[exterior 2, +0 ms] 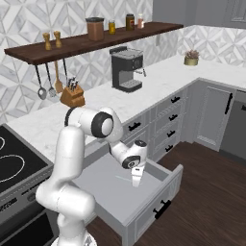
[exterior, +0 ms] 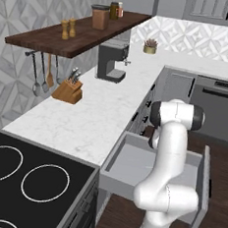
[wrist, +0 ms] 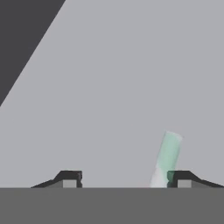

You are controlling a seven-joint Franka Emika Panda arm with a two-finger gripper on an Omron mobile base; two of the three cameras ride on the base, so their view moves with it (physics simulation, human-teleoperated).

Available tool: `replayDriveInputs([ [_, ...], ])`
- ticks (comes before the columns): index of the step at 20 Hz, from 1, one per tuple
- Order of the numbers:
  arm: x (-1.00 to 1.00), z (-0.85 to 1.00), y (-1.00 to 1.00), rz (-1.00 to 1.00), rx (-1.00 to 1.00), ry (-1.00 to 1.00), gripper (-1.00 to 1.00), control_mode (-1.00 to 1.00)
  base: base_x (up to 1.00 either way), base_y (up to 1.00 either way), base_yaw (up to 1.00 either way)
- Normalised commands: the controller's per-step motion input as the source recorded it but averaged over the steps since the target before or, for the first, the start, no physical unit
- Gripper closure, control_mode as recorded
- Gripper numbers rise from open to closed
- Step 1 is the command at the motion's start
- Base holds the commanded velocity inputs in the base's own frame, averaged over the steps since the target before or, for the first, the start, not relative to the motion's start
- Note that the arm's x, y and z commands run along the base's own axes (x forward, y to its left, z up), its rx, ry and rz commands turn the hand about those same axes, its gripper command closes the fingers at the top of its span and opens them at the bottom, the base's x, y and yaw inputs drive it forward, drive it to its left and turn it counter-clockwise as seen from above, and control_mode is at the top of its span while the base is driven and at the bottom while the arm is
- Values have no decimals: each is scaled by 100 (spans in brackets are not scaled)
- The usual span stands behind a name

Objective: Take a straw from the drawer in front and place it inside the glass cup on the dining counter.

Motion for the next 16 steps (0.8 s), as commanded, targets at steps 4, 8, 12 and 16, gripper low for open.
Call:
replayDriveInputs([
  [4, 1, -41, -3, 0, 0, 0, -100, -100, 0, 0, 0],
  [8, -2, -48, 0, 0, 0, 0, 100, -100, 0, 0, 0],
  [12, -8, -45, -4, -1, 0, -2, 100, -100, 0, 0, 0],
  [16, -19, -45, -23, -2, 0, -8, 100, -100, 0, 0, 0],
])
